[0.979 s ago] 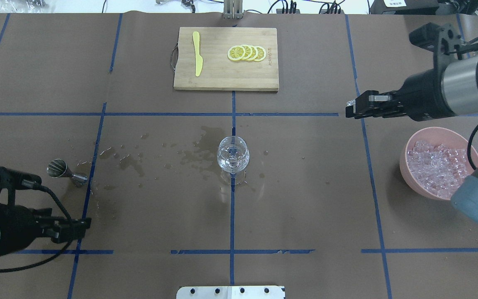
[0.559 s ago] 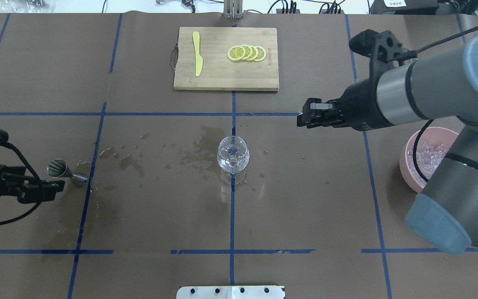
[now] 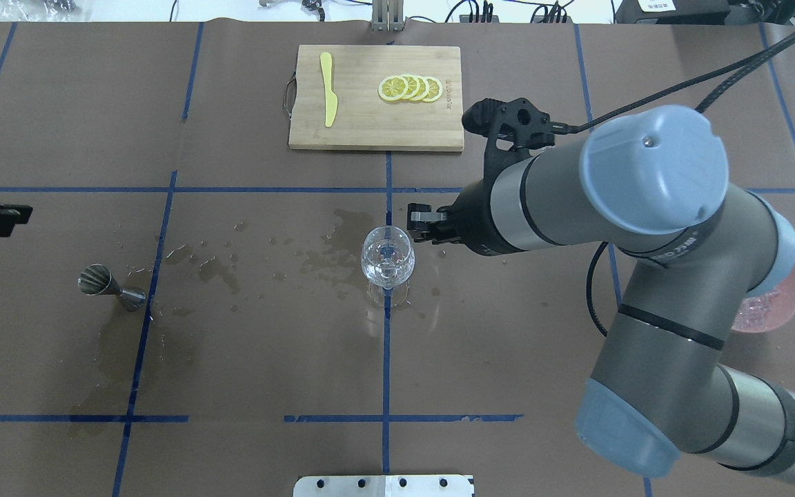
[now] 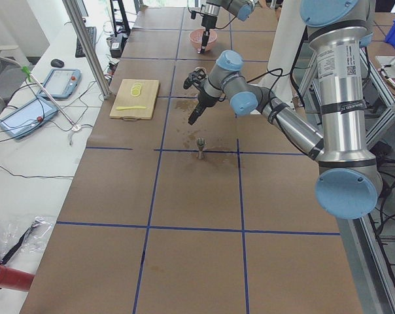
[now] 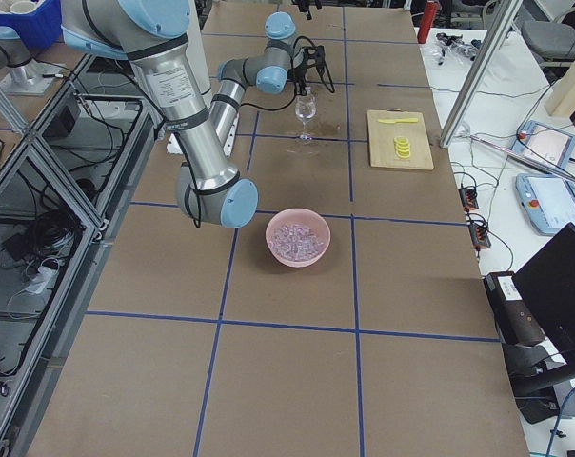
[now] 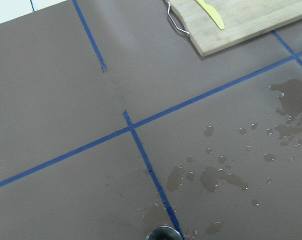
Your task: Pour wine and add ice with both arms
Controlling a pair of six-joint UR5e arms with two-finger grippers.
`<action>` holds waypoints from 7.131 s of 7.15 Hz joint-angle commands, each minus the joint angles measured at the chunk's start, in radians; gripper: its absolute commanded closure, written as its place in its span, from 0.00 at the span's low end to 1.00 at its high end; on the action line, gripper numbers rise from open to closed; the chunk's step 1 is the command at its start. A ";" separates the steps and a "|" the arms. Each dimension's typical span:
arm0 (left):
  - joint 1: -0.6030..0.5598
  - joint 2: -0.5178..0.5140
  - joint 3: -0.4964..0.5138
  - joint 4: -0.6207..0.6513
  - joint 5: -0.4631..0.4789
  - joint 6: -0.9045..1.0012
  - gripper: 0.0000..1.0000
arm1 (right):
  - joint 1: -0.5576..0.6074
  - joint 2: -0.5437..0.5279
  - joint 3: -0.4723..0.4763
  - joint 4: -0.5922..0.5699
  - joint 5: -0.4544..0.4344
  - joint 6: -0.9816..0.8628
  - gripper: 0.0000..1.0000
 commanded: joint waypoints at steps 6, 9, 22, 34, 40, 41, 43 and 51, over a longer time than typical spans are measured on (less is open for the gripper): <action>-0.328 -0.076 0.160 0.079 -0.086 0.451 0.00 | -0.051 0.104 -0.120 -0.053 -0.055 0.024 1.00; -0.328 -0.076 0.167 0.079 -0.086 0.451 0.00 | -0.068 0.108 -0.111 -0.081 -0.053 0.063 1.00; -0.373 -0.084 0.296 0.080 -0.210 0.453 0.00 | 0.109 0.092 -0.005 -0.353 0.066 -0.048 0.00; -0.601 -0.065 0.608 0.189 -0.474 0.379 0.00 | 0.808 -0.362 -0.230 -0.464 0.363 -1.347 0.00; -0.603 -0.005 0.594 0.183 -0.473 0.387 0.00 | 0.985 -0.496 -0.400 -0.327 0.499 -1.559 0.00; -0.603 -0.004 0.595 0.182 -0.473 0.389 0.00 | 1.016 -0.499 -0.487 -0.226 0.531 -1.552 0.00; -0.603 0.010 0.595 0.177 -0.473 0.390 0.00 | 1.015 -0.523 -0.525 -0.198 0.512 -1.556 0.00; -0.603 0.024 0.611 0.183 -0.479 0.379 0.00 | 1.066 -0.530 -0.526 -0.116 0.522 -1.420 0.00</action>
